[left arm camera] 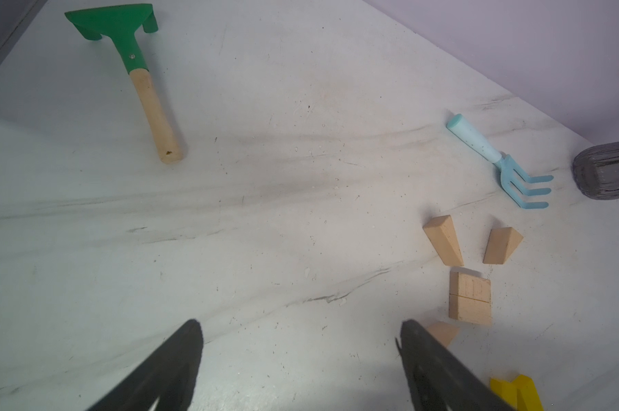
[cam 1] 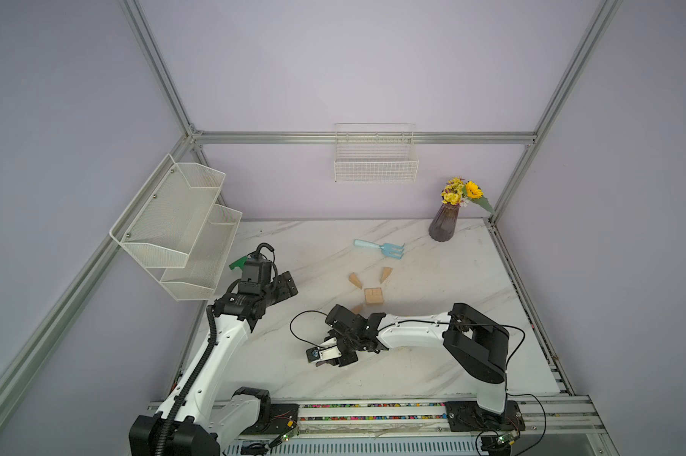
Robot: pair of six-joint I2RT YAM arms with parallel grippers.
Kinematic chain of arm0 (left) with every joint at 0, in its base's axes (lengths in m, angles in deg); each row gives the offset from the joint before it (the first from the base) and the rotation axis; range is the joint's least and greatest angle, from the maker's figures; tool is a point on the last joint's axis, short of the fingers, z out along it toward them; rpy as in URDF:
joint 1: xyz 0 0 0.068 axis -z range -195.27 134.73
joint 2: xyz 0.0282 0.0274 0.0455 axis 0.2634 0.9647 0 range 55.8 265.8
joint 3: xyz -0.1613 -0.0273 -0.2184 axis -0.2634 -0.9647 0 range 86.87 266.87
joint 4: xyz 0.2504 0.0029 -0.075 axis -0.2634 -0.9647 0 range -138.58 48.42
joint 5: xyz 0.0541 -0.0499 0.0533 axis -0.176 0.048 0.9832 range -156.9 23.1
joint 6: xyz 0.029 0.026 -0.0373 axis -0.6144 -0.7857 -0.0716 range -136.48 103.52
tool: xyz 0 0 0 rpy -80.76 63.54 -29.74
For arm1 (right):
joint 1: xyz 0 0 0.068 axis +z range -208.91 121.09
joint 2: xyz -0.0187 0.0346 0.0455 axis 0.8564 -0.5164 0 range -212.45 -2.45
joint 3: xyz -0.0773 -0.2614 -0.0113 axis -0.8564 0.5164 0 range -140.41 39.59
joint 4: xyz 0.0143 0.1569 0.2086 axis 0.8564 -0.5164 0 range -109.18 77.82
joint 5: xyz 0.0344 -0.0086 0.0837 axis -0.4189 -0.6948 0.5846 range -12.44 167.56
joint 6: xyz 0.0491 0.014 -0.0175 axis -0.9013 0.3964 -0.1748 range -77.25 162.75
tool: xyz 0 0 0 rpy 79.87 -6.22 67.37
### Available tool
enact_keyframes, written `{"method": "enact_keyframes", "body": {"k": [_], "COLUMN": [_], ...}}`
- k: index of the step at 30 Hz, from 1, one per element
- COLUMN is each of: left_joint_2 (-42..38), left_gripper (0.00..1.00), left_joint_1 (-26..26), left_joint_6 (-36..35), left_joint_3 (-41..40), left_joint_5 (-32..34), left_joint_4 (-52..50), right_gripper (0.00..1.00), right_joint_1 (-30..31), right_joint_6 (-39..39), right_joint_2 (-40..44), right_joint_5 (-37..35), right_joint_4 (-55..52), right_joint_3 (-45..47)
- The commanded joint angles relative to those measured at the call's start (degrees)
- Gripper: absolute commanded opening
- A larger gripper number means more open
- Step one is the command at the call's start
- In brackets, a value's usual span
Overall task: Assemble a small pinwheel with building blocks
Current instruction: Pick up the building block from the center of the board, then assemble the building block at the center of the board.
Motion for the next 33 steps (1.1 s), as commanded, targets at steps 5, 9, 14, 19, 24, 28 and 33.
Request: {"method": "enact_keyframes", "body": {"k": [5, 9, 14, 19, 24, 28, 33], "left_joint_2": [0.0, -0.1, 0.2, 0.6, 1.6, 3.3, 4.9], "left_gripper": [0.88, 0.88, 0.88, 0.88, 0.89, 0.89, 0.89], "left_joint_1": [-0.5, -0.5, -0.5, -0.5, -0.5, -0.5, -0.5], "left_joint_6": [1.2, 1.1, 1.2, 0.8, 0.6, 0.6, 0.1], "left_joint_3": [-0.8, -0.9, -0.8, -0.4, -0.2, 0.4, 1.4], "left_joint_5": [-0.3, -0.2, -0.4, -0.3, -0.8, -2.0, -3.2], "left_joint_4": [1.8, 1.8, 2.1, 2.3, 3.1, 3.8, 3.9], "right_gripper": [0.3, 0.2, 0.14, 0.13, 0.12, 0.12, 0.12], "right_joint_1": [-0.1, -0.7, -1.4, -4.1, -11.3, -18.8, -28.6], "right_joint_6": [-4.3, -5.6, -6.7, -8.9, -13.1, -15.1, -16.7], "right_joint_2": [0.1, 2.0, 5.3, 11.8, 19.8, 23.3, 23.7], "right_joint_5": [0.4, 0.9, 0.3, -1.7, -5.1, -8.5, -7.7], "right_joint_4": [0.6, 2.0, 2.2, 2.1, 2.8, 3.2, 3.2], "right_joint_3": [1.5, 2.5, 2.4, 3.4, 7.4, 11.9, 15.7]}}
